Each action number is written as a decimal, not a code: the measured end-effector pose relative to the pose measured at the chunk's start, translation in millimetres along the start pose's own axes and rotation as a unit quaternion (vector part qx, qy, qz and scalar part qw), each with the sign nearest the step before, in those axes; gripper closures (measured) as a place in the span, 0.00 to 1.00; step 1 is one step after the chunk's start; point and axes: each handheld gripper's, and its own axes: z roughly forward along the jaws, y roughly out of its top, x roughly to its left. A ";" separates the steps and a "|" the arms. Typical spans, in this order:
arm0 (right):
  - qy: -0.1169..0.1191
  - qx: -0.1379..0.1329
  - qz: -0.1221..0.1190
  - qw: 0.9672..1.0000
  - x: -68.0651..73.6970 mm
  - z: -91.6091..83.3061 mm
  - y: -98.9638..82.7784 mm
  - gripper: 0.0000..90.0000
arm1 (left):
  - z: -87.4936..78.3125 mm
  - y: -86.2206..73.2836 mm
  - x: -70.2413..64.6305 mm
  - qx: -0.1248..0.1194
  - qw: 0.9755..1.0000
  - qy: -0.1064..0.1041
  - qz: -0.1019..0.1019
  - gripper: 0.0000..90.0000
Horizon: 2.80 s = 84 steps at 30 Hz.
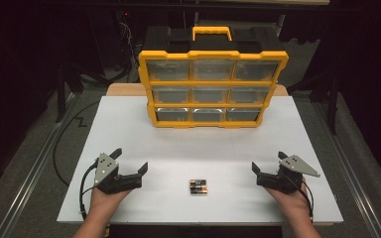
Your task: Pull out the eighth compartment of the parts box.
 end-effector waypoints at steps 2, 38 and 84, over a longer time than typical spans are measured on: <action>0.001 -0.001 0.000 1.000 -0.3 0.1 0.0 0.01 | -0.2 0.4 0.4 0.002 1.000 -0.004 -0.001 0.01; -0.022 -0.005 -0.016 1.000 2.9 17.8 10.2 0.01 | 1.1 1.1 0.2 0.002 1.000 -0.018 -0.013 0.01; -0.069 0.024 -0.028 0.997 -16.1 106.7 47.4 0.01 | 7.1 -6.4 -3.0 0.009 1.000 -0.003 -0.010 0.00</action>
